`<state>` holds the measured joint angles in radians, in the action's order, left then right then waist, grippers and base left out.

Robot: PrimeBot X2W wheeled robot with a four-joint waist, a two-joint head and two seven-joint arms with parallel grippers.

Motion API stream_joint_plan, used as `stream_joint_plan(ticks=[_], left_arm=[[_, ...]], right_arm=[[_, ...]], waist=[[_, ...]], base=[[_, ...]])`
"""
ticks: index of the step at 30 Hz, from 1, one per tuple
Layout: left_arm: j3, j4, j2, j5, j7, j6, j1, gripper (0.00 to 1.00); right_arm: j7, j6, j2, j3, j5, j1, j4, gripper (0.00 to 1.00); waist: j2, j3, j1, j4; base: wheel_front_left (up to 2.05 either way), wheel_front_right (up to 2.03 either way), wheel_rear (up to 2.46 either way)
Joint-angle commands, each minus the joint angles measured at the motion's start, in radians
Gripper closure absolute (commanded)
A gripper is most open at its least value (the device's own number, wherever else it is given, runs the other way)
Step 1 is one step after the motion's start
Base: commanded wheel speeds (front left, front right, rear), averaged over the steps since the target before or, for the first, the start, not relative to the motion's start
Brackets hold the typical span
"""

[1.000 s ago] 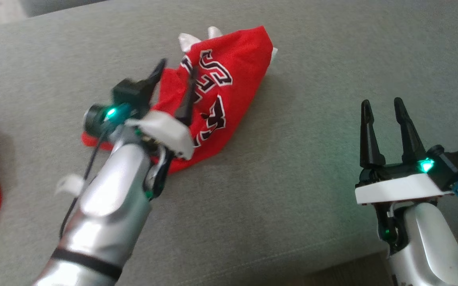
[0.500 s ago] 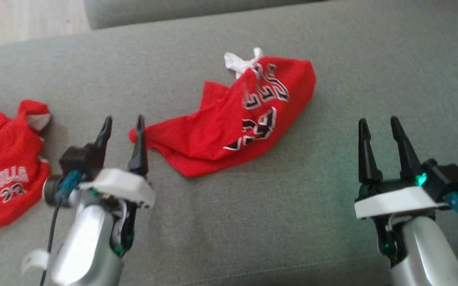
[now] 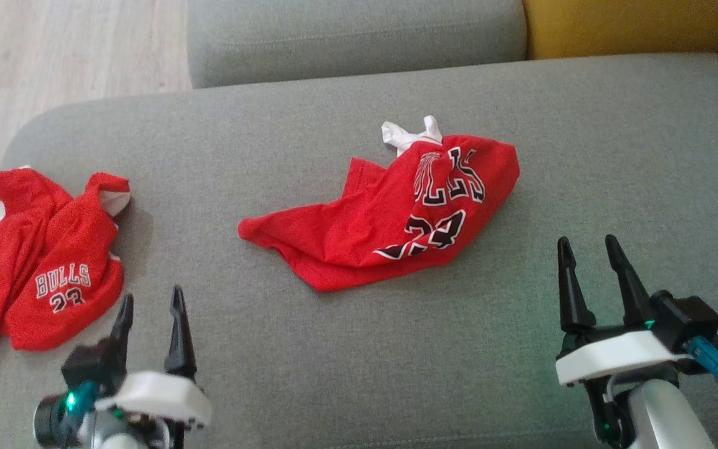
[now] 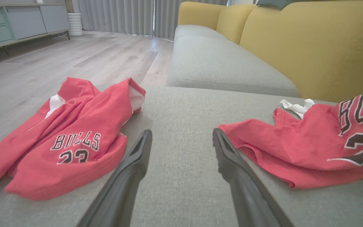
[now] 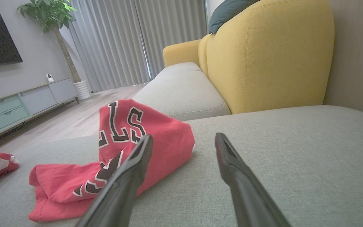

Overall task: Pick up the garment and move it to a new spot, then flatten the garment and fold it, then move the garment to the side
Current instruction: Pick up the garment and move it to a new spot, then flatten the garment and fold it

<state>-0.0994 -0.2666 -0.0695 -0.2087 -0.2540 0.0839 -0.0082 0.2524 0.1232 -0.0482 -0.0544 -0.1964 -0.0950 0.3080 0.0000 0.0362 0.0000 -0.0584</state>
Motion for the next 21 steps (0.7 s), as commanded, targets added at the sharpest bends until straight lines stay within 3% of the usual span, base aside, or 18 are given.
stream_joint_plan(ticks=[1, 8, 21], left_arm=[[0.047, 0.055, 0.000, 0.019, -0.008, -0.009, 0.004, 0.00], [0.077, 0.111, 0.014, 0.037, -0.008, -0.005, 0.097, 0.00], [0.050, 0.100, 0.019, 0.031, -0.008, -0.020, 0.069, 0.00]], right_arm=[[0.009, 0.008, -0.002, -0.022, 0.008, -0.012, -0.022, 0.00], [0.009, 0.008, -0.002, -0.026, 0.009, 0.005, -0.018, 0.00], [0.009, 0.008, -0.002, -0.029, 0.008, -0.004, -0.011, 0.00]], waist=[[0.0000, -0.017, 0.0000, 0.004], [0.0000, -0.026, 0.0000, 0.004], [0.0000, 0.003, 0.0000, 0.027]], base=[[0.00, 0.00, 0.00], [0.00, 0.00, 0.00], [0.00, 0.00, 0.00]])
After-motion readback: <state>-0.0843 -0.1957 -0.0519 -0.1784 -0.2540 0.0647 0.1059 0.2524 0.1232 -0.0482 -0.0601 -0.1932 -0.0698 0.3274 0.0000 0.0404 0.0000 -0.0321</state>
